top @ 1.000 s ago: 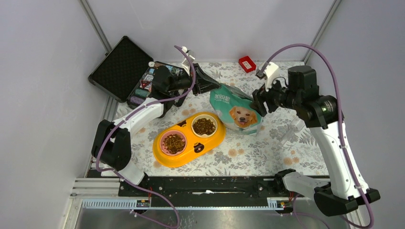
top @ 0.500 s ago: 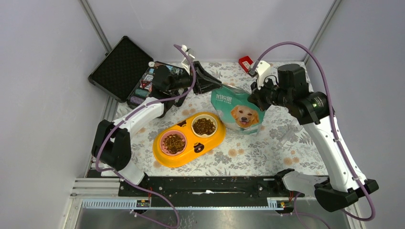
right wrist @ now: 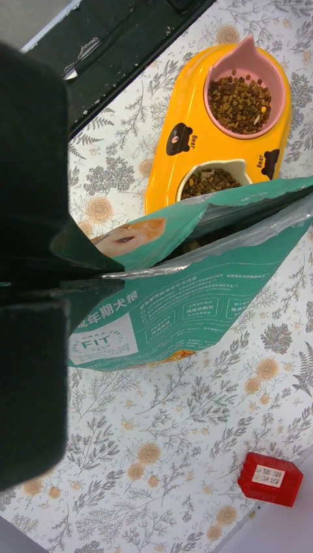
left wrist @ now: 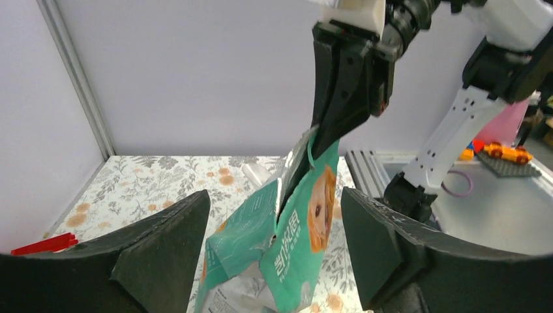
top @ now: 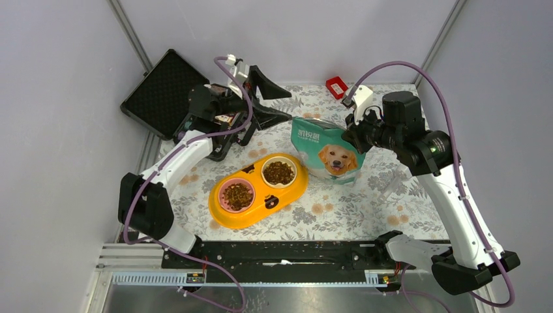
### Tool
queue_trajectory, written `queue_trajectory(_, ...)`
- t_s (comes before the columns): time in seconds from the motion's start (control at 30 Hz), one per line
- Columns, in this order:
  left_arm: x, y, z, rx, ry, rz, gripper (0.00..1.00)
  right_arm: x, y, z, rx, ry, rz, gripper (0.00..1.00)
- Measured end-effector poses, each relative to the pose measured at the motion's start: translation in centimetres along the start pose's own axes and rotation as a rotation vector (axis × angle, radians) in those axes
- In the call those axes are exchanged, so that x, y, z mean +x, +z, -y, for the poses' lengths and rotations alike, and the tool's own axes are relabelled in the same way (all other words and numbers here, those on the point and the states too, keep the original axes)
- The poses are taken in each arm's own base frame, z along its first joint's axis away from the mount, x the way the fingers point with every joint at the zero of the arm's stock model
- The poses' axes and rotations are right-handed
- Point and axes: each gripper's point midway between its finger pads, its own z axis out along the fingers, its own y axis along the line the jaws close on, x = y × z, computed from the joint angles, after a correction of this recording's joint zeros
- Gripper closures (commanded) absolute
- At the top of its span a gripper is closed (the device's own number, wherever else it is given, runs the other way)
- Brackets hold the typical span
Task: Serve the pet food
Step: Close the pet food bag at the center of the board.
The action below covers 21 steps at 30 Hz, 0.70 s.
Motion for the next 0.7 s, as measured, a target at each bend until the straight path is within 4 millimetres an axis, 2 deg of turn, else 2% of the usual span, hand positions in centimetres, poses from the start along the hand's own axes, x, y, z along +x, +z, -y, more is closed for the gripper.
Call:
queue_trajectory(0.13, 1.6, -0.1, 0.2, 0.03, 0.019, -0.051, 0.19, 0.0, 0.0, 0.0, 0.0, 0.0, -0.001, 1.0)
queue_trajectory(0.3, 5.4, 0.0, -0.7, -0.003, 0.002, -0.153, 0.19, 0.0, 0.0, 0.0, -0.001, 0.0, -0.001, 1.0)
queue_trajectory(0.47, 7.9, 0.9, -0.4, 0.007, -0.029, -0.208, 0.22, 0.0, 0.0, 0.0, -0.001, 0.001, -0.002, 1.0)
queue_trajectory(0.57, 8.2, 1.6, -0.3, 0.023, -0.041, -0.188, 0.34, 0.0, 0.0, 0.0, -0.001, 0.001, -0.002, 1.0)
queue_trajectory(0.7, 8.2, 2.2, -0.3, 0.038, -0.062, -0.158, 0.57, 0.0, 0.0, 0.0, -0.001, 0.0, -0.002, 1.0)
